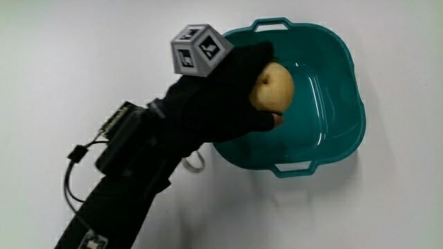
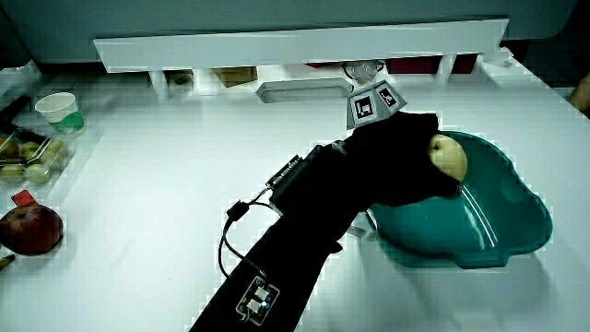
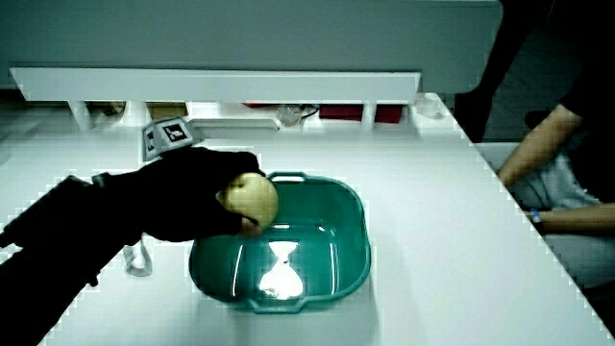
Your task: Place pear into plate
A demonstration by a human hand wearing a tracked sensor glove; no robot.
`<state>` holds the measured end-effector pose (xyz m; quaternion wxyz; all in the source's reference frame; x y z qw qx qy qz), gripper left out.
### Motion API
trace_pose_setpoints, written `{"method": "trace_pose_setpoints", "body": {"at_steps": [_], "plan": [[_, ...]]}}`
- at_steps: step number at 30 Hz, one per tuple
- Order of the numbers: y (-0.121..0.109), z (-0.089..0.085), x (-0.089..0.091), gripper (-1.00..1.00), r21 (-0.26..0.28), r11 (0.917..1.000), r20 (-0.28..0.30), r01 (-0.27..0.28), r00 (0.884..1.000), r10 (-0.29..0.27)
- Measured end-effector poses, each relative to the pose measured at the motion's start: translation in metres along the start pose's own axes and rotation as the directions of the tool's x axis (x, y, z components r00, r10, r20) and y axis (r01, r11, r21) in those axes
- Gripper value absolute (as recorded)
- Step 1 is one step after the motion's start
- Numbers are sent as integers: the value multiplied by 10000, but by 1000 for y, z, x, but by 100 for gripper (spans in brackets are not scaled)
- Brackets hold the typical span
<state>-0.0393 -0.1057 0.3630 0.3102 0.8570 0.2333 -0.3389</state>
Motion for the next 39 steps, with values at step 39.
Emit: {"method": "trace_pose_setpoints", "body": {"at_steps": [39], "plan": [[50, -73, -29, 0, -2510, 9247, -1058, -2863, 9576, 2678]]}}
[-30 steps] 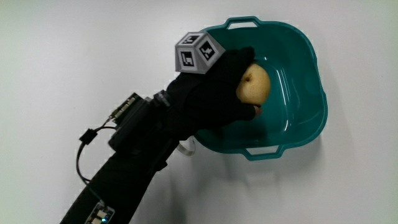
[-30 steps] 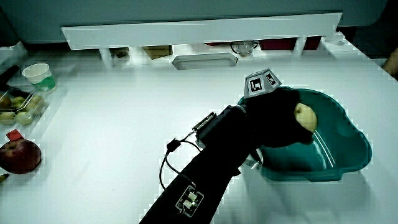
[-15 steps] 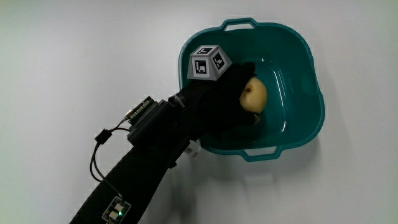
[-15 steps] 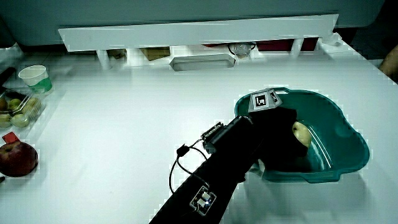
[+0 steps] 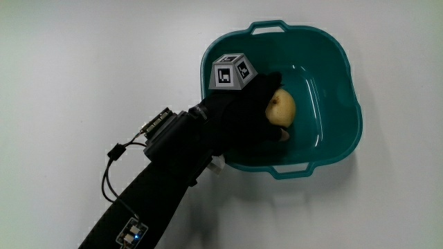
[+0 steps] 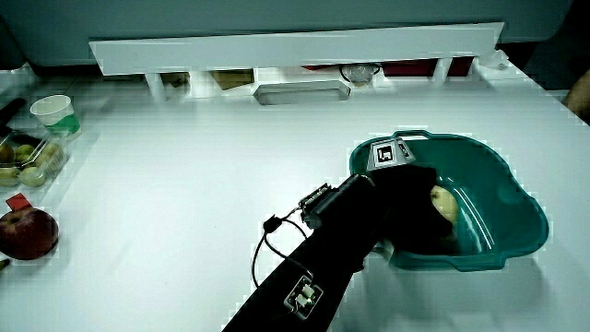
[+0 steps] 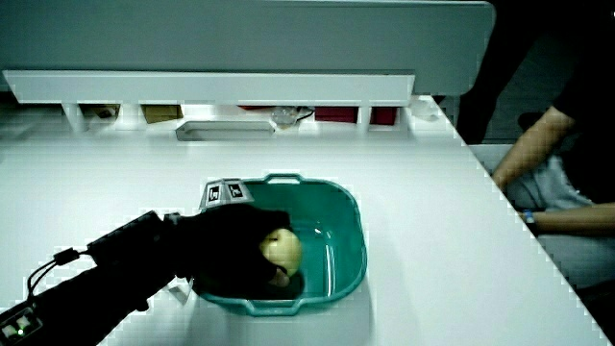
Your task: Place pear into plate
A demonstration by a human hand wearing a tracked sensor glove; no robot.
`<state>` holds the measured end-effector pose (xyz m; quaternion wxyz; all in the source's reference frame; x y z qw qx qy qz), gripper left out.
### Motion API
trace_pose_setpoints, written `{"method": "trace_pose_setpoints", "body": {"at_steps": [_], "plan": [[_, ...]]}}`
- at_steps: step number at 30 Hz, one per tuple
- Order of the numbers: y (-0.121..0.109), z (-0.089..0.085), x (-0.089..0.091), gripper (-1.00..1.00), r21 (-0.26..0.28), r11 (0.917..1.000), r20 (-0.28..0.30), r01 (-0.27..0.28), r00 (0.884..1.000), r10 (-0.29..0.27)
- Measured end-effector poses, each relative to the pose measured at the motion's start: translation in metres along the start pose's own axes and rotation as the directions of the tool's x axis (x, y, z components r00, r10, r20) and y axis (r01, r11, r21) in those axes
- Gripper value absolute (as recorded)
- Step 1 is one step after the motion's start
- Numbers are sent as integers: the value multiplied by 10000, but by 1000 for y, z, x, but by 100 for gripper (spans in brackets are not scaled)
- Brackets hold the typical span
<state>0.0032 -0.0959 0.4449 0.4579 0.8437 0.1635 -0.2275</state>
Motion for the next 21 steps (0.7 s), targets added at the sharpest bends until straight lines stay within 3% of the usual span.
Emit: {"method": "trace_pose_setpoints", "body": {"at_steps": [5, 14, 18, 19, 20, 21], "plan": [[1, -2, -3, -26, -138, 9999, 169, -35, 9999, 38], [-22, 13, 5, -74, 542, 9977, 309, 416, 9986, -433], [-40, 26, 6, -95, 1202, 9862, 136, 1139, 9931, -1164], [-42, 28, 4, -100, 1192, 9834, 334, 1369, 9893, -1418], [-55, 34, 7, -100, 1460, 9792, 318, 1406, 9887, -1467], [-61, 37, 5, -100, 1335, 9820, 413, 1336, 9893, -1402]]}}
